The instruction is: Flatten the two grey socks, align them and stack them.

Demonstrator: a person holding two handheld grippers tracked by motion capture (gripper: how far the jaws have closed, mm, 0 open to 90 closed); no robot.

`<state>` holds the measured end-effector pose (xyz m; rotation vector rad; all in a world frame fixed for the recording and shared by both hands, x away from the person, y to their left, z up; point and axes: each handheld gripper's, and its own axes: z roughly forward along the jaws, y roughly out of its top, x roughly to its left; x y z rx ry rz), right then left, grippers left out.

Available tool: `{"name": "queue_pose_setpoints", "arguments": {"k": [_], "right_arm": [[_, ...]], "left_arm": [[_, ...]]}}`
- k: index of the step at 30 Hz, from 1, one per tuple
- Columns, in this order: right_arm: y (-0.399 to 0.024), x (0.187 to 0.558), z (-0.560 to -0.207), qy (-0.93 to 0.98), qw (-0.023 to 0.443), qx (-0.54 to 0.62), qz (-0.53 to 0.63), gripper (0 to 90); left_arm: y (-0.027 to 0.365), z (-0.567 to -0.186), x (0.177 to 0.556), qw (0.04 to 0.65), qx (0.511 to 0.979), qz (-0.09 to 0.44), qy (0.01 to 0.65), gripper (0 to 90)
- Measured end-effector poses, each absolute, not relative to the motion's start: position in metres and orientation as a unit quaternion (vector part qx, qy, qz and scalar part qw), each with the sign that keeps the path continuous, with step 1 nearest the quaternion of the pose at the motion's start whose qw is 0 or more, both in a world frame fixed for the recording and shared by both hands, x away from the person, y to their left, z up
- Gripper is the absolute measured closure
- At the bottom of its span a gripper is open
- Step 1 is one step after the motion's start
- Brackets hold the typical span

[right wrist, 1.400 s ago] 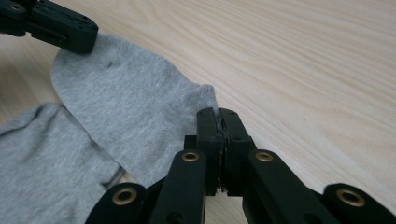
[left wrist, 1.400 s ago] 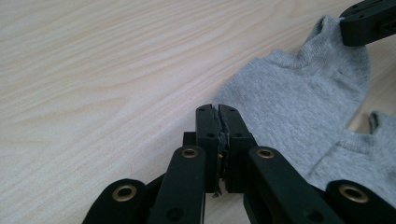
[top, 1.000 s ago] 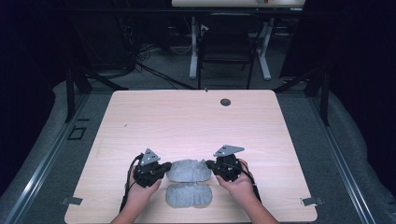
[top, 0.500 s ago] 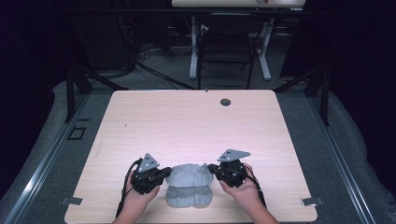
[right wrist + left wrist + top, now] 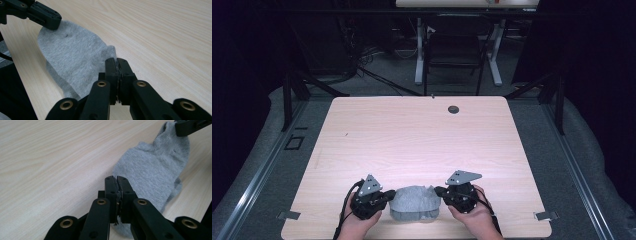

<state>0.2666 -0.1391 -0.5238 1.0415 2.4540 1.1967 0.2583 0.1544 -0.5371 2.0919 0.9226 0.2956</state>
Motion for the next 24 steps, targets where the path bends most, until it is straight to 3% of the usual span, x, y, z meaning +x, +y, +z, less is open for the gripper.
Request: {"name": "queue_pose_setpoints", "arguments": {"k": [24], "right_arm": [[-0.139, 0.259, -0.543, 0.844, 0.092, 0.357, 0.389, 88.1]], "left_arm": [[0.153, -0.557, 0.254, 0.384, 0.840, 0.105, 0.369, 88.0]]}}
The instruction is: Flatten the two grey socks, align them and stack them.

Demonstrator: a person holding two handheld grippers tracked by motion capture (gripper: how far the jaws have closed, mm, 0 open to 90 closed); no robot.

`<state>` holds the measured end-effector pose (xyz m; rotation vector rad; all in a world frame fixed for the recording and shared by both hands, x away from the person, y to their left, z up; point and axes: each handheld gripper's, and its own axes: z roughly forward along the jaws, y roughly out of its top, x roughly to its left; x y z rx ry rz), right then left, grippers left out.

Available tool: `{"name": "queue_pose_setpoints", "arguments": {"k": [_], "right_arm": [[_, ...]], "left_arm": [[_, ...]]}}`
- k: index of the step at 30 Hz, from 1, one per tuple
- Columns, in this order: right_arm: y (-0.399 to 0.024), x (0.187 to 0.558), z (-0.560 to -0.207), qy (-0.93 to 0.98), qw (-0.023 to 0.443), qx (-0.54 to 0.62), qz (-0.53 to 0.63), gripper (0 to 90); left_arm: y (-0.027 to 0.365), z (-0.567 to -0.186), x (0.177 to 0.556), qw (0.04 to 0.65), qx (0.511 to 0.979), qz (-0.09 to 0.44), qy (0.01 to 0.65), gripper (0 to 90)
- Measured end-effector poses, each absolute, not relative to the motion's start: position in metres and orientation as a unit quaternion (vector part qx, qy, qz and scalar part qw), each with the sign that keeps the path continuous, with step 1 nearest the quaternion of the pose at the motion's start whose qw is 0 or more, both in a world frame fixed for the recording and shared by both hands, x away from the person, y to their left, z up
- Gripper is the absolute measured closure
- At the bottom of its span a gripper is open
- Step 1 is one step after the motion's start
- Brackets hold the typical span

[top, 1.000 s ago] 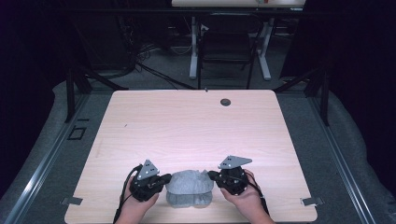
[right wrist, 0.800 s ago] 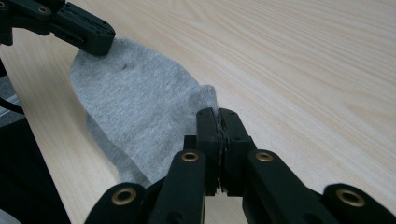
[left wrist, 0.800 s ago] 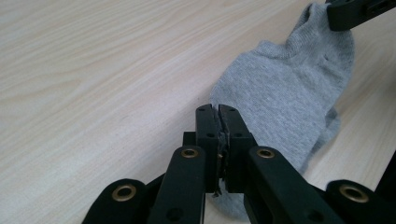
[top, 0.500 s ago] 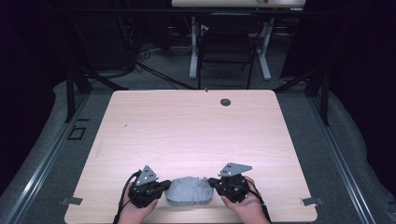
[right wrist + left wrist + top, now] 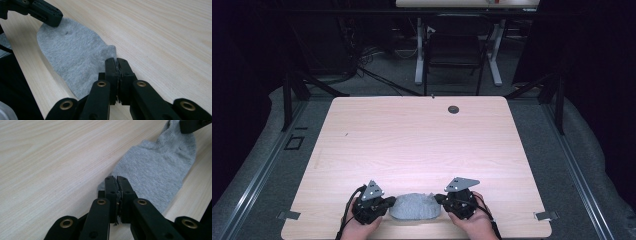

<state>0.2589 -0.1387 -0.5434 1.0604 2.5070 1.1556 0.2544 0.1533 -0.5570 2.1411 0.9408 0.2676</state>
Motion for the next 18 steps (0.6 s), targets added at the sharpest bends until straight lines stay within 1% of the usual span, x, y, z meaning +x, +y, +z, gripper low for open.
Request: {"name": "queue_pose_setpoints", "arguments": {"k": [15, 18], "right_arm": [[-0.137, 0.263, -0.556, 0.851, 0.088, 0.361, 0.372, 87.6], [-0.137, 0.263, -0.558, 0.848, 0.088, 0.364, 0.375, 84.3]], "left_arm": [[0.152, -0.567, 0.256, 0.372, 0.842, 0.099, 0.377, 87.3], [0.153, -0.565, 0.256, 0.374, 0.843, 0.102, 0.373, 85.3]]}}
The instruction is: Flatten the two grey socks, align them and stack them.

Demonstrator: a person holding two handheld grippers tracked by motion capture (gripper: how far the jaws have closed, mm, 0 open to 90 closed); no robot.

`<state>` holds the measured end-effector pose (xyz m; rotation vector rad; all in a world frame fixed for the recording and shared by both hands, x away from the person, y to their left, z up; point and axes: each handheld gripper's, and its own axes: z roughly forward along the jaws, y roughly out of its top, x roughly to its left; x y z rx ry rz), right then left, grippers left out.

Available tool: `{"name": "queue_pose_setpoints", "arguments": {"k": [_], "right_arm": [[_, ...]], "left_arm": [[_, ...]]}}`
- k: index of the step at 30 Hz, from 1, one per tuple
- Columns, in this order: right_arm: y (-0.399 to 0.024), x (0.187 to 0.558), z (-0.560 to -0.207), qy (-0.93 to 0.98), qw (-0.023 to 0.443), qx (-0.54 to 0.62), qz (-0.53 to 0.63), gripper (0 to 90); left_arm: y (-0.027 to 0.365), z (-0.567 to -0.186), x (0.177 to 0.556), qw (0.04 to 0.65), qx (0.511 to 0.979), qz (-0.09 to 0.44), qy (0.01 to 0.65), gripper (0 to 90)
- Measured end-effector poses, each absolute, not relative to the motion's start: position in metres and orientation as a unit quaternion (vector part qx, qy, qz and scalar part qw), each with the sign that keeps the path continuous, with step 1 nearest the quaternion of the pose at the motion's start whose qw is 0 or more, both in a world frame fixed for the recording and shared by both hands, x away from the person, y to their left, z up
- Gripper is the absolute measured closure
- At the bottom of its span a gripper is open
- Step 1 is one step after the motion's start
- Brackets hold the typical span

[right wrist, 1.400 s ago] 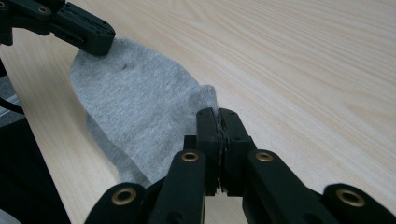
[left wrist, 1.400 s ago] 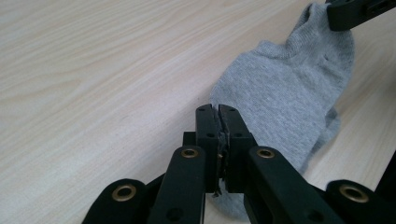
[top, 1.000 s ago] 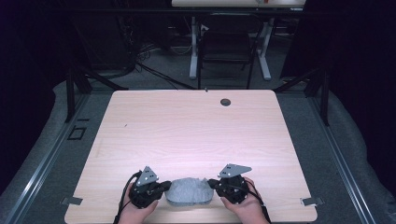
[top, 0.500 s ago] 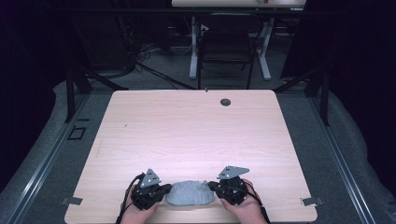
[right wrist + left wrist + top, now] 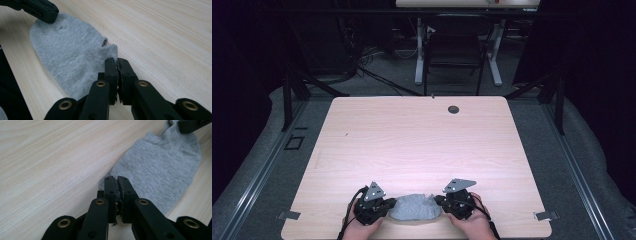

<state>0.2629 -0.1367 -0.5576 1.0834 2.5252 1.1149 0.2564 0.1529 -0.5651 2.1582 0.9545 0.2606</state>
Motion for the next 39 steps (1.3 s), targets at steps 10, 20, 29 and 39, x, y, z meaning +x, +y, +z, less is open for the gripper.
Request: {"name": "queue_pose_setpoints", "arguments": {"k": [10, 20, 29, 39], "right_arm": [[-0.137, 0.254, -0.545, 0.832, 0.113, 0.348, 0.417, 71.4], [-0.123, 0.249, -0.553, 0.846, 0.110, 0.314, 0.417, 60.7], [-0.119, 0.251, -0.566, 0.860, 0.109, 0.308, 0.392, 59.4], [-0.120, 0.250, -0.574, 0.869, 0.104, 0.309, 0.373, 60.2]], "left_arm": [[0.152, -0.550, 0.252, 0.411, 0.830, 0.115, 0.358, 72.6], [0.139, -0.558, 0.247, 0.402, 0.847, 0.100, 0.334, 65.9], [0.139, -0.566, 0.248, 0.388, 0.855, 0.090, 0.332, 65.5], [0.142, -0.573, 0.246, 0.373, 0.864, 0.086, 0.328, 64.7]]}}
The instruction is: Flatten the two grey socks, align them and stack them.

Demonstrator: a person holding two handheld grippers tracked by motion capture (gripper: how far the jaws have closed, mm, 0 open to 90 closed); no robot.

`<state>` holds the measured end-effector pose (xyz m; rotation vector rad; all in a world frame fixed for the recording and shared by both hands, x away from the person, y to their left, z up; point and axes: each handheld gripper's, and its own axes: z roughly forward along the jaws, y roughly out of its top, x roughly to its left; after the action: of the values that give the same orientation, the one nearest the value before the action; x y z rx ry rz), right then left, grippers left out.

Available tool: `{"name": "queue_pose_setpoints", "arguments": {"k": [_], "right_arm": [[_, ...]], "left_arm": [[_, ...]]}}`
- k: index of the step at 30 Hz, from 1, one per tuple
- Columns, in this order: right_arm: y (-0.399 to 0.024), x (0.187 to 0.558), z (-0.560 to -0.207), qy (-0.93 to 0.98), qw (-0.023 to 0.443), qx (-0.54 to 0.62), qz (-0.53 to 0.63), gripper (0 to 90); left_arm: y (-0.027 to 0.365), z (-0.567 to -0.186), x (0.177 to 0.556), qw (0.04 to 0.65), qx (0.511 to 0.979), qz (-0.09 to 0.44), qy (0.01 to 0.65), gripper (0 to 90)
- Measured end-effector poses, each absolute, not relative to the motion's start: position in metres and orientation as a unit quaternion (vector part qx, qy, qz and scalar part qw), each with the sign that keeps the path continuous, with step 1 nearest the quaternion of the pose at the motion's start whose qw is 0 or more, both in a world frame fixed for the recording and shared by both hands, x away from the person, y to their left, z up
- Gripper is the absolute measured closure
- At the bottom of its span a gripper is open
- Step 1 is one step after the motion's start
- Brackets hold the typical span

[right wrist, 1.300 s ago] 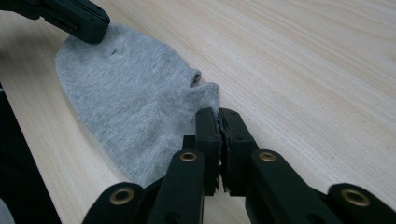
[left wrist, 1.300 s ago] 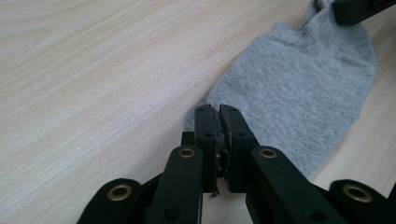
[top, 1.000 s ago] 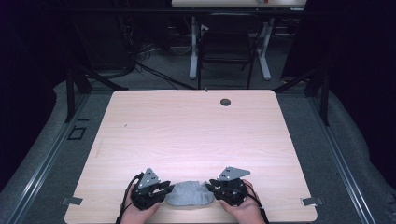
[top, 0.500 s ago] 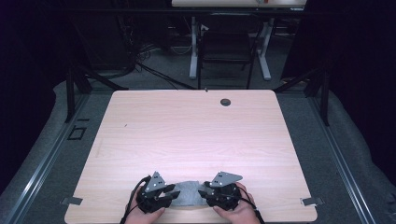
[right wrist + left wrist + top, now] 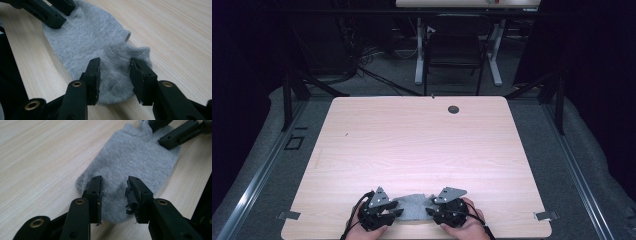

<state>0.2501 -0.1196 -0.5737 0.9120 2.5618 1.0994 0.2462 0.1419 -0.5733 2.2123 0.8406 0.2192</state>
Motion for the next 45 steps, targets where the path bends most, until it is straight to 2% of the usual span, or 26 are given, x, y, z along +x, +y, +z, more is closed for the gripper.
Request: {"name": "queue_pose_setpoints", "arguments": {"k": [3, 10, 14, 30, 45], "right_arm": [[-0.122, 0.250, -0.574, 0.869, 0.099, 0.313, 0.371, 62.6], [-0.123, 0.248, -0.573, 0.876, 0.100, 0.306, 0.358, 75.1], [-0.122, 0.247, -0.574, 0.878, 0.106, 0.300, 0.357, 78.0], [-0.120, 0.264, -0.573, 0.866, 0.085, 0.330, 0.365, 74.0], [-0.119, 0.280, -0.575, 0.857, 0.092, 0.344, 0.372, 73.5]], "left_arm": [[0.142, -0.573, 0.245, 0.370, 0.866, 0.086, 0.324, 65.0], [0.142, -0.574, 0.244, 0.364, 0.870, 0.098, 0.318, 68.1], [0.143, -0.575, 0.244, 0.365, 0.869, 0.103, 0.317, 70.8], [0.146, -0.576, 0.266, 0.376, 0.855, 0.100, 0.344, 71.3], [0.146, -0.578, 0.279, 0.386, 0.844, 0.112, 0.355, 71.2]]}}
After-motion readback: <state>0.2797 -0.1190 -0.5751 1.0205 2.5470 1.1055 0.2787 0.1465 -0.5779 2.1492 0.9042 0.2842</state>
